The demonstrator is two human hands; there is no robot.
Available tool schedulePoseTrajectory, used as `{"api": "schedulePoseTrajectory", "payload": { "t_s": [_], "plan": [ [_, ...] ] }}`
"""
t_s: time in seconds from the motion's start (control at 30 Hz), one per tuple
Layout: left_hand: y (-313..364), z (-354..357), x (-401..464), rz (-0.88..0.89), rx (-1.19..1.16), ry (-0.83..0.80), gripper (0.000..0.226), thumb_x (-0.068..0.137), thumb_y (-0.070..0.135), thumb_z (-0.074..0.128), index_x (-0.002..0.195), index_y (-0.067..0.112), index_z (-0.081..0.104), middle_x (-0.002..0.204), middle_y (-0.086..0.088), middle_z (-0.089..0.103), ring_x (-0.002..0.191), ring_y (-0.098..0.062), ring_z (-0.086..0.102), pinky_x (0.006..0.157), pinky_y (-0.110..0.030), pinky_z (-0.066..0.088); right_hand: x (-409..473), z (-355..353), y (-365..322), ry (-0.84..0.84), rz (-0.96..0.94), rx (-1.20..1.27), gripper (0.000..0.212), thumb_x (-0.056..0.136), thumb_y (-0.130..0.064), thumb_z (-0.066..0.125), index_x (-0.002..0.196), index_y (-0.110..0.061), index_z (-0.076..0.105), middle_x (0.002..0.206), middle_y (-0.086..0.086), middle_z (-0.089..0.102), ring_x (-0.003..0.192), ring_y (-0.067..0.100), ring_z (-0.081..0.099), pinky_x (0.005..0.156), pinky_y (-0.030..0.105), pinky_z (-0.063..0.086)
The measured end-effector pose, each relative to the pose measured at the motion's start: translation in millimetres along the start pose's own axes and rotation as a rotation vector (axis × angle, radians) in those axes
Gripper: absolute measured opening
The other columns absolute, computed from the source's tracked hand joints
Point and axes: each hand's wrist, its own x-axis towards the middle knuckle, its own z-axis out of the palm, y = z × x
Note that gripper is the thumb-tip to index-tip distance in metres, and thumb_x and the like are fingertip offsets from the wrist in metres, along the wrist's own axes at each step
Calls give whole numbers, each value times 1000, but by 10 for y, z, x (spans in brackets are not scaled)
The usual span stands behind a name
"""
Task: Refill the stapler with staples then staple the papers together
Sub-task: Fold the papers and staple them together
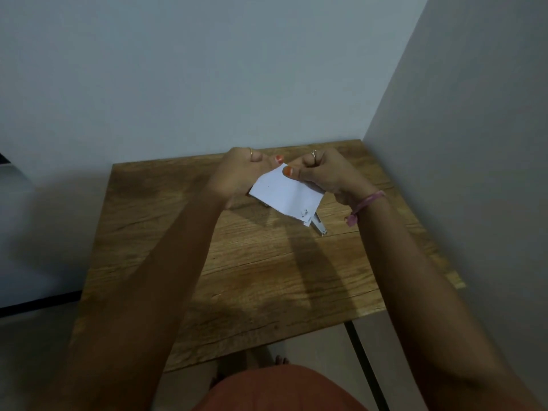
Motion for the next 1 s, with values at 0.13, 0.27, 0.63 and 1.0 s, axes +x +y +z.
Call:
{"api": "schedulePoseTrajectory", "payload": {
  "t_s": [0.13,0.27,0.63,1.0],
  "plan": [
    [6,35,-6,73,26,80,17,86,38,68,78,23,72,62,12,70,51,6,62,41,-8,40,-1,-89,25,-67,50,94,12,79,-23,76,81,-12,77,78,4,76,68,14,71,57,25,55],
    [-28,80,5,78,35,85,16,86,37,67,86,22,72,81,4,72,67,-5,67,51,-17,50,-6,-172,73,-129,129,101,35,66,-30,82,86,-2,74,86,12,76,79,24,71,72,35,58],
    [-61,102,15,162,164,125,15,89,35,64,84,22,70,72,14,65,55,7,59,44,-5,40,0,-252,91,-184,145,59,12,69,-15,80,81,-17,78,88,8,76,86,20,73,77,32,59],
    [-69,66,40,141,180,131,20,90,36,62,89,19,72,82,-1,71,71,-11,63,58,-23,45,-149,-287,171,-191,208,225,10,73,-3,74,78,-11,75,89,9,76,88,19,73,72,25,59]
  ]
}}
